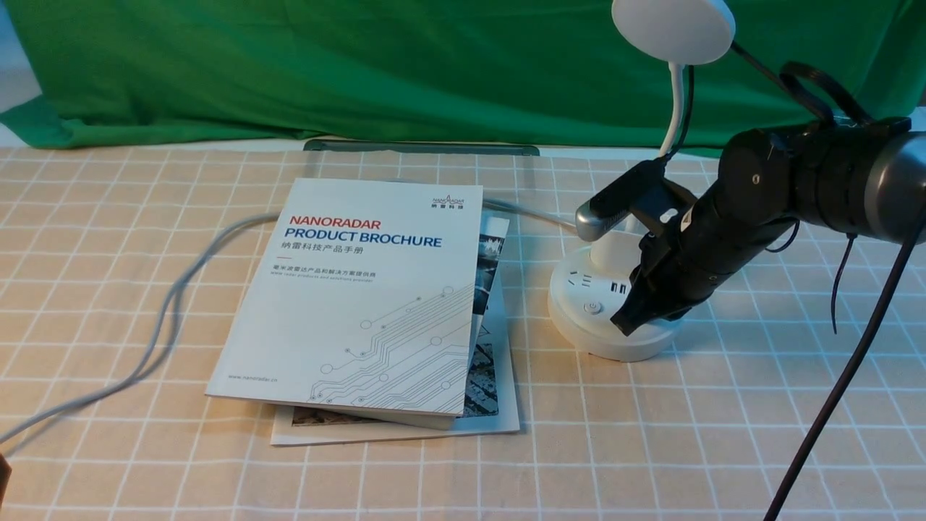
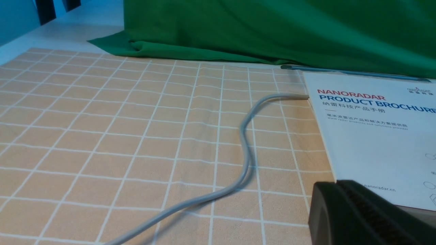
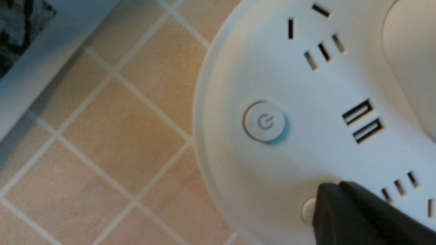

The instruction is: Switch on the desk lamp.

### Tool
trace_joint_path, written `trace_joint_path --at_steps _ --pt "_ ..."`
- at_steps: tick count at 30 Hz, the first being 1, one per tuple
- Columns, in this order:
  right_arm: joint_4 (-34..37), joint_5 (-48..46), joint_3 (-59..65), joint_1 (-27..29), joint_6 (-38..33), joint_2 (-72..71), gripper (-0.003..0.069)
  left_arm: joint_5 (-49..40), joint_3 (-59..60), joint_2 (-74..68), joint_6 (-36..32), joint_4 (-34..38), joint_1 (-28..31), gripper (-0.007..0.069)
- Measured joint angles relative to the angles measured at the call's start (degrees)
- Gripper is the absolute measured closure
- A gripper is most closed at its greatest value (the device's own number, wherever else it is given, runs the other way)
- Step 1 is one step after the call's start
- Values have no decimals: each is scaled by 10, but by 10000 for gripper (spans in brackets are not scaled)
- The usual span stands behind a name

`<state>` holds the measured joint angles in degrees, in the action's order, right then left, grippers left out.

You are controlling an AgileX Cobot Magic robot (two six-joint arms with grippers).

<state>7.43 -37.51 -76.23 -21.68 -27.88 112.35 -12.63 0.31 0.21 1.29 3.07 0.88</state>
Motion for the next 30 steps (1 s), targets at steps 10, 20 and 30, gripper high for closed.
trace_joint_path --at_steps 10,20,30 --pt "-35 -14 99 9 91 -264 624 0 0 0 0 0 0 603" --pt "-44 135 307 12 128 -597 620 0 0 0 0 0 0 603" --pt "-54 210 439 12 139 -805 599 0 0 0 0 0 0 603"
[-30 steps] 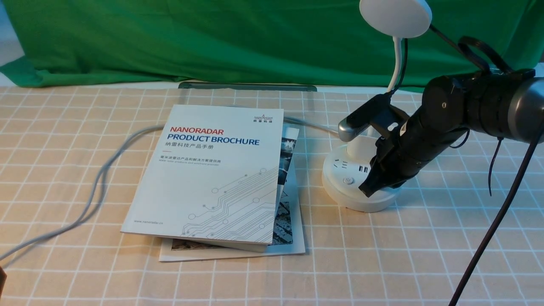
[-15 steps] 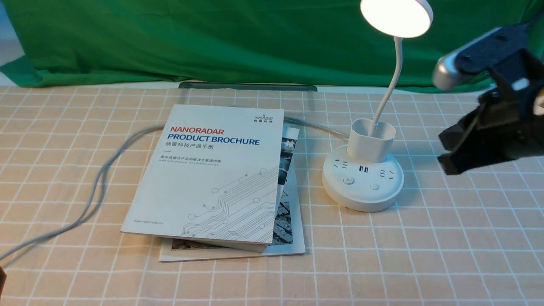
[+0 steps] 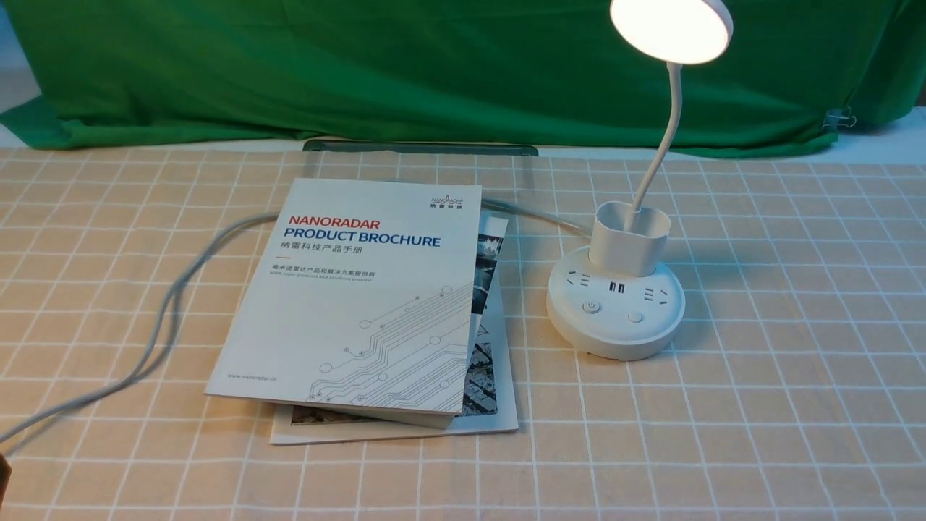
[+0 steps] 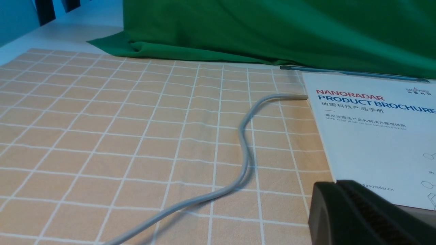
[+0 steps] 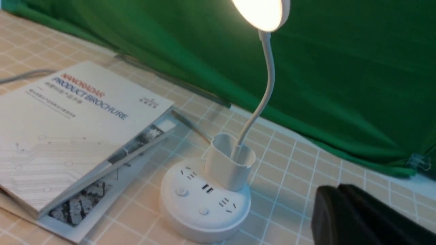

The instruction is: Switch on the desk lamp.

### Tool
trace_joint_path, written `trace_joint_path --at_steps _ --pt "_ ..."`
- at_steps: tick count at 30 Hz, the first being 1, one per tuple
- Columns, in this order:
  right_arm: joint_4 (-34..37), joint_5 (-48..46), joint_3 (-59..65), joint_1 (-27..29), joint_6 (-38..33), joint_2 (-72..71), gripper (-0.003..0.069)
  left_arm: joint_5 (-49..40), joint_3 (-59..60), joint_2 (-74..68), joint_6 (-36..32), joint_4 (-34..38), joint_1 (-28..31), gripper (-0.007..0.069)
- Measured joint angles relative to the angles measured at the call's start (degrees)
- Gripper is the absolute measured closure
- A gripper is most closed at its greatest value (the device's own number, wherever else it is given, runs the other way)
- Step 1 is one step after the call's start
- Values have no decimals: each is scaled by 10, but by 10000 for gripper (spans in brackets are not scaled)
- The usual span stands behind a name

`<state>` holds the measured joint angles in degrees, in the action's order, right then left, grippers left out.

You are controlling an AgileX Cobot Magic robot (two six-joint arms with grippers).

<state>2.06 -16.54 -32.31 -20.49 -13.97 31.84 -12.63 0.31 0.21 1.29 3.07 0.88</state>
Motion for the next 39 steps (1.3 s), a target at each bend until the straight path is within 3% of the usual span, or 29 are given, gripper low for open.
trace_joint_path --at_steps 5,10,12,14,17,22,29,39 --pt "0 61 76 0 -1 -73 585 0 0 0 0 0 0 603" --pt "3 189 184 6 -1 -130 576 0 0 0 0 0 0 603" --pt "17 258 268 34 6 -170 563 0 0 0 0 0 0 603" --pt "19 270 304 63 18 -193 558 0 0 0 0 0 0 603" --pt "19 260 325 115 53 -222 550 0 0 0 0 0 0 603" --pt "-37 165 328 212 128 -268 534 0 0 0 0 0 0 603" --pt "-47 58 329 223 151 -316 516 0 0 0 0 0 0 603" --pt "-47 44 329 223 157 -316 482 0 0 0 0 0 0 603"
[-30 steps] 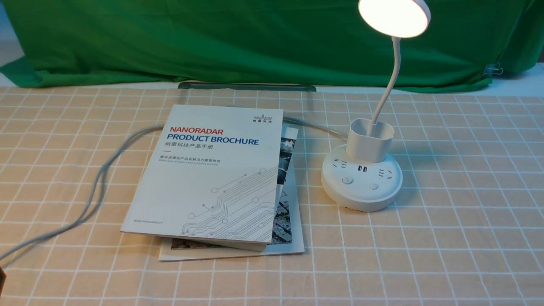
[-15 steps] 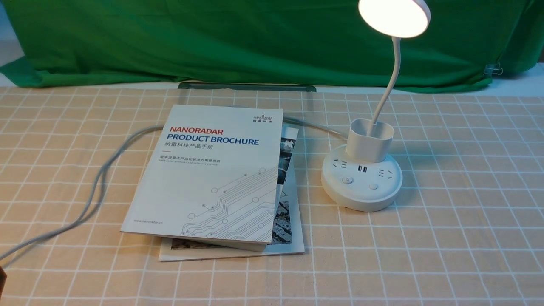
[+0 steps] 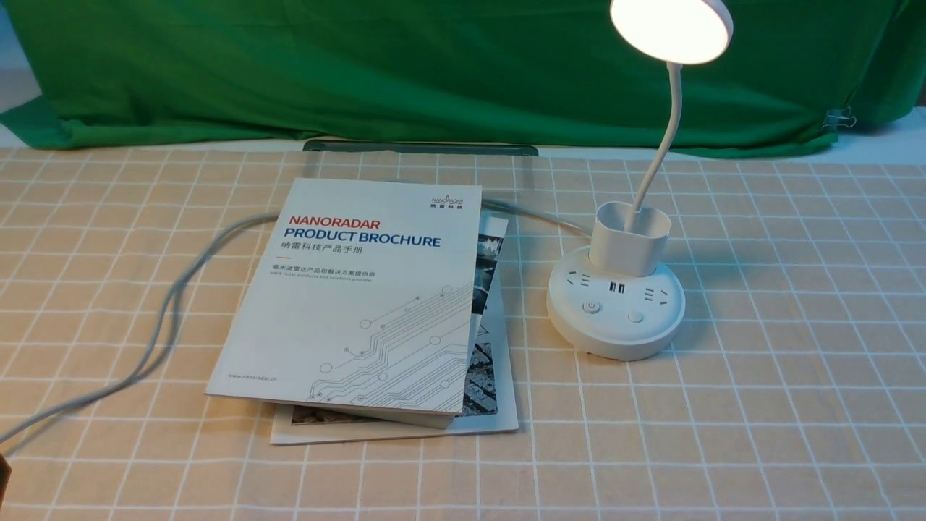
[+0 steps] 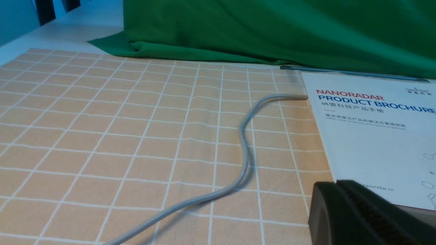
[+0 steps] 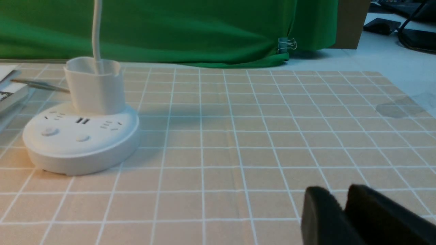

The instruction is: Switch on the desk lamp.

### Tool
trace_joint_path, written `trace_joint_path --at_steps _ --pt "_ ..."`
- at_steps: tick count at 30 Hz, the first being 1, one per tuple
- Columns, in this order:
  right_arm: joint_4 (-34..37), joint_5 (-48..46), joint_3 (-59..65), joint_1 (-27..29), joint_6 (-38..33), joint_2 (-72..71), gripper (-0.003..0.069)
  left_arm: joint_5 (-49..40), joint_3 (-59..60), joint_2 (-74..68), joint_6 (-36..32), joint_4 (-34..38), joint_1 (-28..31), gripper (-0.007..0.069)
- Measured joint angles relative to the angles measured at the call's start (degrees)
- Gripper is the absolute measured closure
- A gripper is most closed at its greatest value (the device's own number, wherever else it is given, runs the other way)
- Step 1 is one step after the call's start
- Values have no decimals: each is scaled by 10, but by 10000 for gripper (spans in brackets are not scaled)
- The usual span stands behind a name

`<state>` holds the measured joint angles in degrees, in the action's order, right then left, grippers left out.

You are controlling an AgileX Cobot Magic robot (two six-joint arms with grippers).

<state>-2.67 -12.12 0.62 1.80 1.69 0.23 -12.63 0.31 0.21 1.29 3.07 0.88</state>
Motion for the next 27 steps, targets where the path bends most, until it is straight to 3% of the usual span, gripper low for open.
trace_joint_path --at_steps 27 --pt "1 -1 0 0 0 0 426 0 0 0 0 0 0 603"
